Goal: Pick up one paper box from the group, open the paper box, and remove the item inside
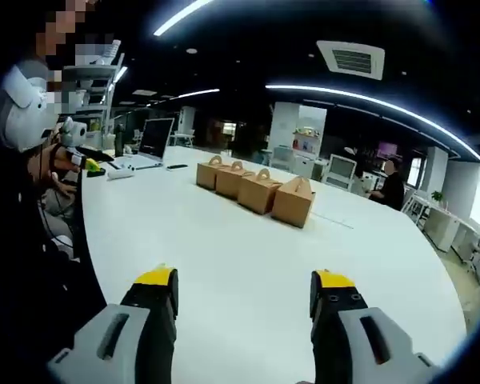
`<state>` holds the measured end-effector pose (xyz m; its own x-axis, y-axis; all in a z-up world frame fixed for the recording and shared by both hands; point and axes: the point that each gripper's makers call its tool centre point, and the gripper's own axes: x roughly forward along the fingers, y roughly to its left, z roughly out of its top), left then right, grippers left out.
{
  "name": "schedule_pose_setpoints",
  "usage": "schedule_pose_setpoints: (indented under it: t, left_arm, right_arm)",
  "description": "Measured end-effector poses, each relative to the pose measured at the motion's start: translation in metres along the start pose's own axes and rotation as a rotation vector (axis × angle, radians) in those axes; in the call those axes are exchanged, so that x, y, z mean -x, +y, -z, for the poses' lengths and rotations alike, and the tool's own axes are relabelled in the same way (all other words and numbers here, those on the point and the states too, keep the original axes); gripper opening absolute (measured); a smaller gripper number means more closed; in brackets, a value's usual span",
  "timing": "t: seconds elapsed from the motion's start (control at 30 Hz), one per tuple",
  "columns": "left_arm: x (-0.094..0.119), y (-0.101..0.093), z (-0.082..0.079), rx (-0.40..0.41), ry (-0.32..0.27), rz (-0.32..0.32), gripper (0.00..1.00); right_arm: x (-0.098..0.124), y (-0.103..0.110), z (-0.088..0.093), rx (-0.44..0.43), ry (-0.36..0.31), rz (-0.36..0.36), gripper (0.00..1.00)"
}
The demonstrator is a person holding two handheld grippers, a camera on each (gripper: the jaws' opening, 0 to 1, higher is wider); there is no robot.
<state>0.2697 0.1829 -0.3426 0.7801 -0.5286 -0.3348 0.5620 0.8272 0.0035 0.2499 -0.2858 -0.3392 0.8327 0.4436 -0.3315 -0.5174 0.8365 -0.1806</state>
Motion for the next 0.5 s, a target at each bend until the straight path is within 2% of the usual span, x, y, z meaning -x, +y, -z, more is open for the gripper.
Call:
schedule_pose_setpoints:
  t: [0.5]
  left_arm:
    - [0.0021,0.0036,0.0009,0.005,0.006,-0.013,0.67]
  right_arm:
    - [0.0026,0.0003,-0.0022,-0.004,-0.007,0.001,0.67]
